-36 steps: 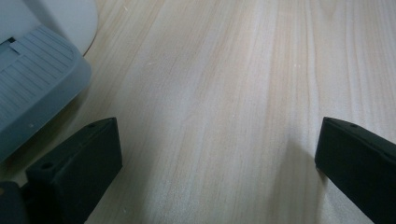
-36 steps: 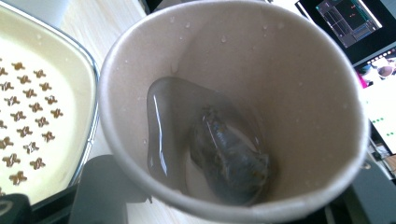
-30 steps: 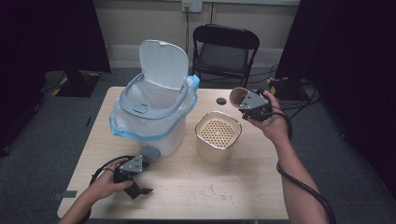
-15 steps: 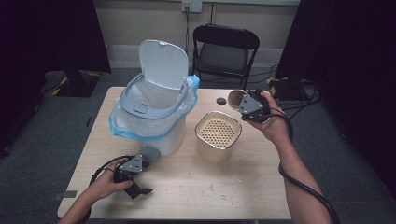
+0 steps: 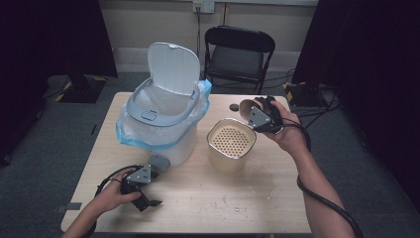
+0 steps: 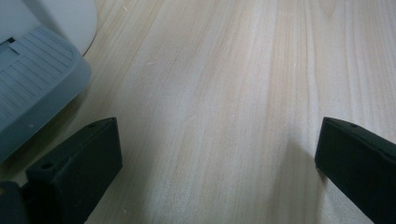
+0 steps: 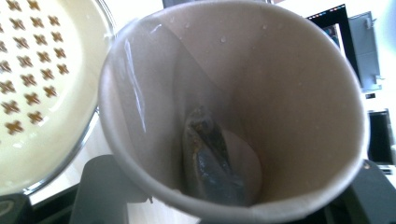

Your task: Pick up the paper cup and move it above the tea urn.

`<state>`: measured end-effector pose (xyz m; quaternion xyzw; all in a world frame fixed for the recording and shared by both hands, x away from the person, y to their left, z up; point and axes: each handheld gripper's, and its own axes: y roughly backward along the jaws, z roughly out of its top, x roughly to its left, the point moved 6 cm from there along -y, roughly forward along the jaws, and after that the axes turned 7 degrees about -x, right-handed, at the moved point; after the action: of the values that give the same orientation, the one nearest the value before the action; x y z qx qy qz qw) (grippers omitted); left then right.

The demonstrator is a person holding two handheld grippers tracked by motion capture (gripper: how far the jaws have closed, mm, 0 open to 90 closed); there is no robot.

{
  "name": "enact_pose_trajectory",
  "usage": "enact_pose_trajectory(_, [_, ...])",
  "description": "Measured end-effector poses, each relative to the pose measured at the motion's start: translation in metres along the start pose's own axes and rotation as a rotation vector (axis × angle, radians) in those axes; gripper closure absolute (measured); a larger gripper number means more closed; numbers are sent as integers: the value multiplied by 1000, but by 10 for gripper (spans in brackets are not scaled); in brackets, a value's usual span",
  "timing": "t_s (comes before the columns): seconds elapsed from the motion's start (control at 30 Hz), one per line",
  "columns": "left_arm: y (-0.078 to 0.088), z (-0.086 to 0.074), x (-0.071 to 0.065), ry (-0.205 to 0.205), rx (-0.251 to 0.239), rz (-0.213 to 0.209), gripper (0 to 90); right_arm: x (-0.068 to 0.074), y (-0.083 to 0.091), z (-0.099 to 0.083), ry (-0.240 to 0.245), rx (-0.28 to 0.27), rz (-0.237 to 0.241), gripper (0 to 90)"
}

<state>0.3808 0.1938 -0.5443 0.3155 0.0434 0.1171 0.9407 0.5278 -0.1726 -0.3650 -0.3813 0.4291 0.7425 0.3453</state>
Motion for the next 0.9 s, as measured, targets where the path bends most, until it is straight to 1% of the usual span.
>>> enact_pose_trajectory(0.07, [0, 0, 0, 0, 0, 0, 0, 0, 0, 1, 26, 4, -4, 377])
enact_pose_trajectory(0.1, [0, 0, 0, 0, 0, 0, 0, 0, 0, 1, 26, 4, -4, 377])
enact_pose_trajectory(0.13, [0, 0, 0, 0, 0, 0, 0, 0, 0, 2, 40, 12, -5, 377])
enact_pose_trajectory(0.17, [0, 0, 0, 0, 0, 0, 0, -1, 1, 4, 80, 22, -12, 377])
enact_pose_trajectory(0.23, [0, 0, 0, -1, 0, 0, 0, -1, 2, 6, 125, 30, -18, 378])
enact_pose_trajectory(0.3, [0, 0, 0, 0, 0, 0, 0, 0, 3, 10, 182, 39, -33, 378])
enact_pose_trajectory(0.33, [0, 0, 0, 0, 0, 0, 0, 0, 3, 11, 200, 41, -36, 379])
enact_pose_trajectory(0.37, [0, 0, 0, 0, 0, 0, 0, 1, 4, 12, 223, 52, -52, 379])
enact_pose_trajectory(0.4, [0, 0, 0, 0, 0, 0, 0, 1, 4, 12, 223, 52, -52, 379])
enact_pose_trajectory(0.43, [0, 0, 0, -1, 0, 0, 0, 2, 4, 14, 285, 62, -59, 379])
enact_pose_trajectory(0.47, [0, 0, 0, -1, 0, 0, 0, 2, 4, 14, 285, 62, -59, 379])
enact_pose_trajectory(0.53, [0, 0, 0, -1, 0, 0, 0, 2, 5, 17, 381, 90, -107, 381])
enact_pose_trajectory(0.57, [0, 0, 0, -1, 0, 0, 0, 2, 5, 17, 381, 90, -107, 381])
enact_pose_trajectory(0.6, [0, 0, 0, -1, 0, 0, 0, 2, 6, 19, 457, 118, -146, 381])
enact_pose_trajectory(0.63, [0, 0, 0, -1, 0, 0, 0, 2, 7, 20, 507, 126, -178, 382])
enact_pose_trajectory(0.67, [0, 0, 0, -1, 0, 0, 0, 1, 8, 21, 554, 137, -200, 382])
enact_pose_trajectory(0.7, [0, 0, 0, -1, 0, 0, 0, 1, 8, 21, 554, 137, -200, 382])
enact_pose_trajectory(0.73, [0, 0, 0, -1, 0, 0, 0, 0, 9, 23, 587, 130, -226, 382])
enact_pose_trajectory(0.77, [0, 0, 0, -1, 0, 0, 0, -1, 10, 24, 617, 139, -242, 381])
enact_pose_trajectory(0.8, [0, 0, 0, -1, 0, 0, 0, -1, 11, 24, 617, 137, -253, 381])
enact_pose_trajectory(0.83, [0, 0, 0, -1, 0, 0, 0, -2, 12, 25, 650, 138, -263, 382])
enact_pose_trajectory(0.87, [0, 0, 0, -1, 0, 0, 0, -2, 12, 25, 650, 138, -263, 382])
enact_pose_trajectory(0.9, [0, 0, 0, -1, 0, 0, 0, -3, 12, 25, 682, 145, -266, 382])
